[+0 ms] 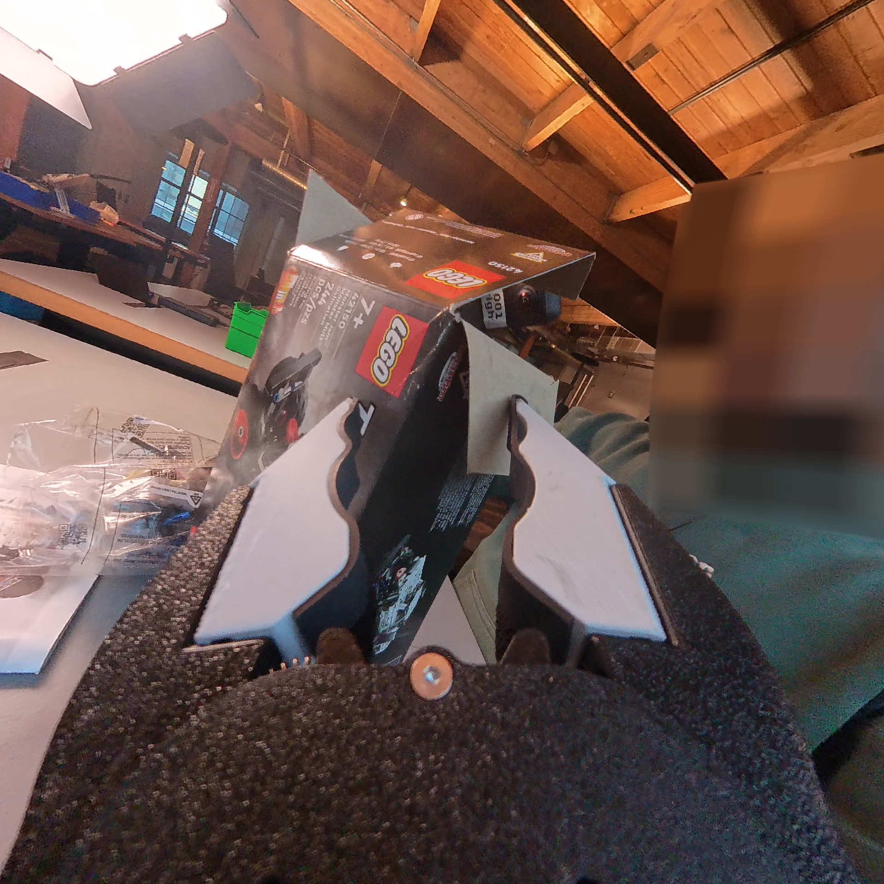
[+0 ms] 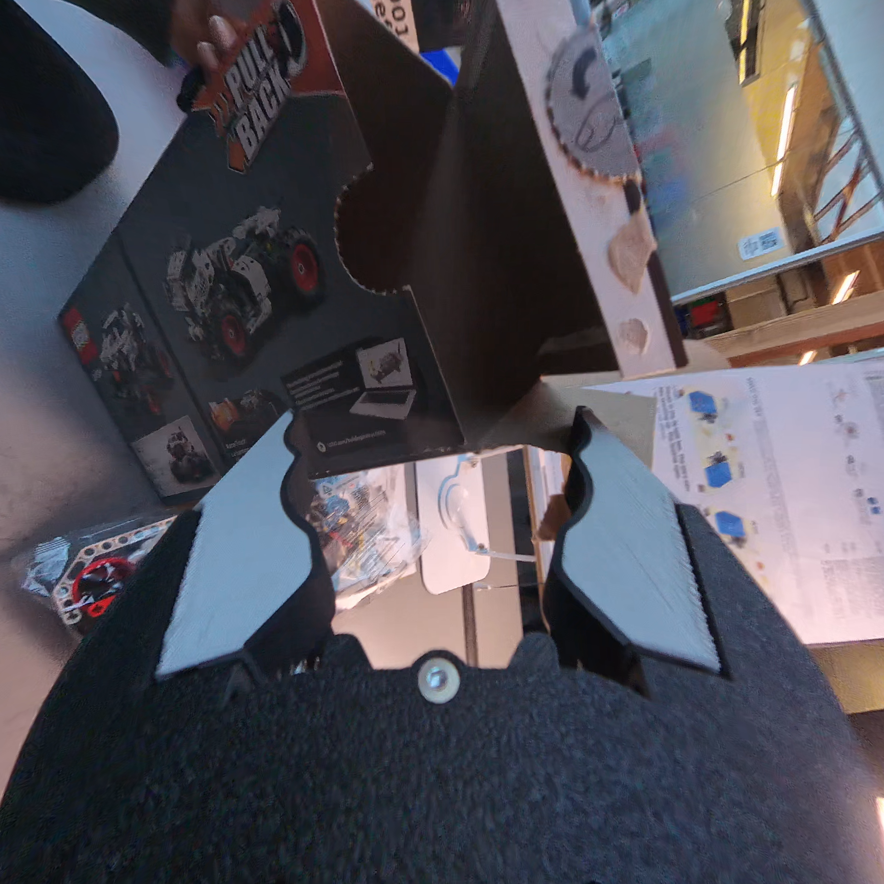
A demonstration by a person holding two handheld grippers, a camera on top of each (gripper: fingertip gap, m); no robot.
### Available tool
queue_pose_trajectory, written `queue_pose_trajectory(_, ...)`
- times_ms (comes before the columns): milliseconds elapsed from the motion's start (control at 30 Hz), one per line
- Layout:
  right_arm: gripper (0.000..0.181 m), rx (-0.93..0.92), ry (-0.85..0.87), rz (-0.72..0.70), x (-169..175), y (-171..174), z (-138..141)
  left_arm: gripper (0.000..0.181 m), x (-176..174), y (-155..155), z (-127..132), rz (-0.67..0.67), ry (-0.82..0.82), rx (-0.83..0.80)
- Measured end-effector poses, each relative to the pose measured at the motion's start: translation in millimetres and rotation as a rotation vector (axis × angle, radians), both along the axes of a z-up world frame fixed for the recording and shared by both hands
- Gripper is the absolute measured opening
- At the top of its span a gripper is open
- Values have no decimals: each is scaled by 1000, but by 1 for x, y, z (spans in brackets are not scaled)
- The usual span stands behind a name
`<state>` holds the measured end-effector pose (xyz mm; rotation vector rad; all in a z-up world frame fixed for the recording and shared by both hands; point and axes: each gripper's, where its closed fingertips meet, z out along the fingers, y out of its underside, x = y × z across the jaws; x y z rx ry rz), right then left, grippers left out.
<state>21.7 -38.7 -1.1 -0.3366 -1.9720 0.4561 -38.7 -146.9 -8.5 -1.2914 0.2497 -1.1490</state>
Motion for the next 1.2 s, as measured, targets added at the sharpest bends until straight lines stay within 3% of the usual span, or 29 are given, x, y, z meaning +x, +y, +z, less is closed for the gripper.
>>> queue_pose_trajectory(100, 110, -131, -122, -10, -2, 10, -20, 56, 0, 0, -1, 0, 16, 13)
queue_pose_trajectory(200, 89, -347, -82, 37, -7, 1, -20, 56, 1, 1, -2, -1, 19, 19)
queue_pose_trajectory(533, 64, -686, 15, 162, -1, -32, -15, 51, 16, 2, -1, 104, 133, 88)
queue_pose_trajectory(667, 56, -710, 27, 171, 4, -27, -15, 45, 11, 0, 1, 180, 172, 116)
queue_pose_trajectory(767, 56, -679, 8, 159, 12, -22, -13, 37, -10, -8, 7, 320, 191, 139)
queue_pose_trajectory(867, 57, -660, 13, 166, 20, -18, -2, 54, -23, -25, 27, 382, 173, 156)
queue_pose_trajectory(1033, 52, -647, 47, 221, 34, -16, 37, 67, -6, -32, 56, 565, 534, 158)
queue_pose_trajectory(1200, 53, -545, 85, 217, 23, -14, 64, 68, 7, -18, 73, 596, 835, 58)
